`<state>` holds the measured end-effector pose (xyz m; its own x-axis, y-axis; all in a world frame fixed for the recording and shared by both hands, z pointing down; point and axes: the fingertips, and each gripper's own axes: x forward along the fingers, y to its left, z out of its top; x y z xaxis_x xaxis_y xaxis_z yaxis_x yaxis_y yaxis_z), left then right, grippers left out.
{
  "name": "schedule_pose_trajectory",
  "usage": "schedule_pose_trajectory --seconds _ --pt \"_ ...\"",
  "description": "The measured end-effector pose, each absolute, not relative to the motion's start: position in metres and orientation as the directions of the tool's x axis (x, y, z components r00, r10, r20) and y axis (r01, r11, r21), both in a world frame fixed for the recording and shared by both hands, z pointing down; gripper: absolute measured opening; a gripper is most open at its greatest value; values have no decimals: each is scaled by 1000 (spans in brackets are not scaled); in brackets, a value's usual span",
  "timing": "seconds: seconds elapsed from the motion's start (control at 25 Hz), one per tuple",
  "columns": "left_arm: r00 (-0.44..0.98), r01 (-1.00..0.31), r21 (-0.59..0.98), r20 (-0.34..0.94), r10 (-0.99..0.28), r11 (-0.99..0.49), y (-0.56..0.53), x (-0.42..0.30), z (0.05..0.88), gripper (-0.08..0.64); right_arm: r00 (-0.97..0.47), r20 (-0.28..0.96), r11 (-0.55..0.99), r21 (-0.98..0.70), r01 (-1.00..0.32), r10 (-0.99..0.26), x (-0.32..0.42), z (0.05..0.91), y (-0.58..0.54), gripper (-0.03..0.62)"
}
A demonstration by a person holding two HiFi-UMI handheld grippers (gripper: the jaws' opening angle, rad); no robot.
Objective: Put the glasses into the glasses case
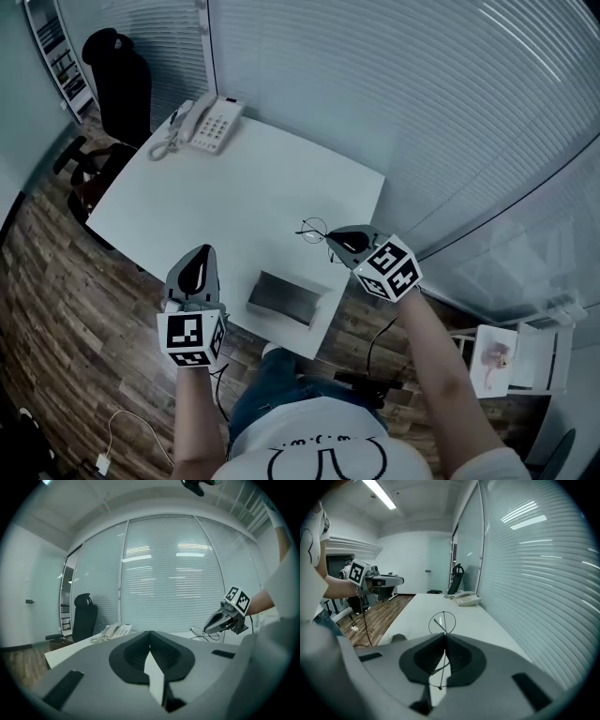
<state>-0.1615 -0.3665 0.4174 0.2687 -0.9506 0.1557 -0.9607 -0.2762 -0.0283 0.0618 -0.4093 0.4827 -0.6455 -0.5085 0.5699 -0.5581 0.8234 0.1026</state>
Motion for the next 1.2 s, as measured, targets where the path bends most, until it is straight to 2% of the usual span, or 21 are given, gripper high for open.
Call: schedule_pose_trajectory --seconds 0.28,0.48,0.8,1.2 --pt "232 -970 -45 96 -968 -237 -298 -143 377 17 -665 462 793 156 -589 -586 82 418 -346 17" --pt "229 -970 -73 66 -971 -234 -256 -126 360 17 -681 417 787 168 -593 -602 92 402 -307 17" --pt "230 -969 -82 41 -972 -233 -224 -125 352 17 -689 405 792 187 -581 -601 81 397 -270 17" --pt "241 -966 -79 55 -969 -244 -235 -165 351 17 -695 413 799 163 -579 -589 36 406 -269 18"
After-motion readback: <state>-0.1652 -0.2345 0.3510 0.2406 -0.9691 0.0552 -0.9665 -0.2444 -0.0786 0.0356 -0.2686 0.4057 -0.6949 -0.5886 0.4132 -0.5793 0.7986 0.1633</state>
